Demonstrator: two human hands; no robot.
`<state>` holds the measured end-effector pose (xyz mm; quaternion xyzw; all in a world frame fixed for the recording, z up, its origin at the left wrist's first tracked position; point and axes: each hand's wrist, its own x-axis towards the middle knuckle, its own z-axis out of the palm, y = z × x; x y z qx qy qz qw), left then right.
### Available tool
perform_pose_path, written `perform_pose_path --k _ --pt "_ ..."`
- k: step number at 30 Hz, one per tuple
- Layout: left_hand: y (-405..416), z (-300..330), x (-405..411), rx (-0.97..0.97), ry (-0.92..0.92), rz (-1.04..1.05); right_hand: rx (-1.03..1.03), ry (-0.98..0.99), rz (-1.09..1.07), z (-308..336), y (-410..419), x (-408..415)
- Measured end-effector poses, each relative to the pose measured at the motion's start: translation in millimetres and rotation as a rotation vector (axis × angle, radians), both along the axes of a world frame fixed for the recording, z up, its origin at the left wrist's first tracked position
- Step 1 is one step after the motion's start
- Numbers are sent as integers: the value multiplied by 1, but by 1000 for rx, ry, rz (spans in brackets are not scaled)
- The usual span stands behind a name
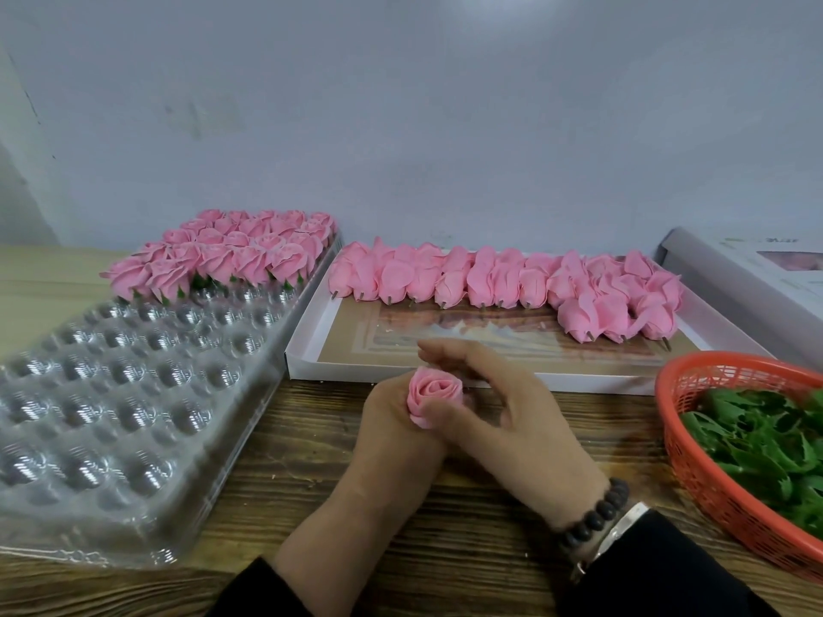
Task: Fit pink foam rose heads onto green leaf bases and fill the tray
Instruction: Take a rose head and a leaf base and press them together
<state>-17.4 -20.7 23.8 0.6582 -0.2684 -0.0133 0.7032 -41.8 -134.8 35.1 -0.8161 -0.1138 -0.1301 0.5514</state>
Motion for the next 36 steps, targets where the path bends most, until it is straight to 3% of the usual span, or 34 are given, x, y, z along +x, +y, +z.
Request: perform_pose_path --k 4,8,12,15,25,30,33,36 --pt "-4 4 -5 137 -43 56 79 -182 -109 0 13 -1" --pt "-8 1 -8 158 46 107 -70 -193 -174 -3 22 -2" --pt "-11 3 -9 -204 255 -189 -264 -193 -183 -3 23 -3" --pt "-14 -1 -6 -458 424 -310 -215 -132 -148 -3 23 -3" --pt "-8 -7 -3 -166 28 6 -126 73 -11 -1 10 2" --pt "-4 -3 -4 -30 -115 17 -105 119 64 -1 3 3" --pt "-3 -2 -2 -19 -118 44 -91 52 34 1 1 -1" --pt "-3 -5 -1 72 -106 88 49 -80 -25 6 8 -4"
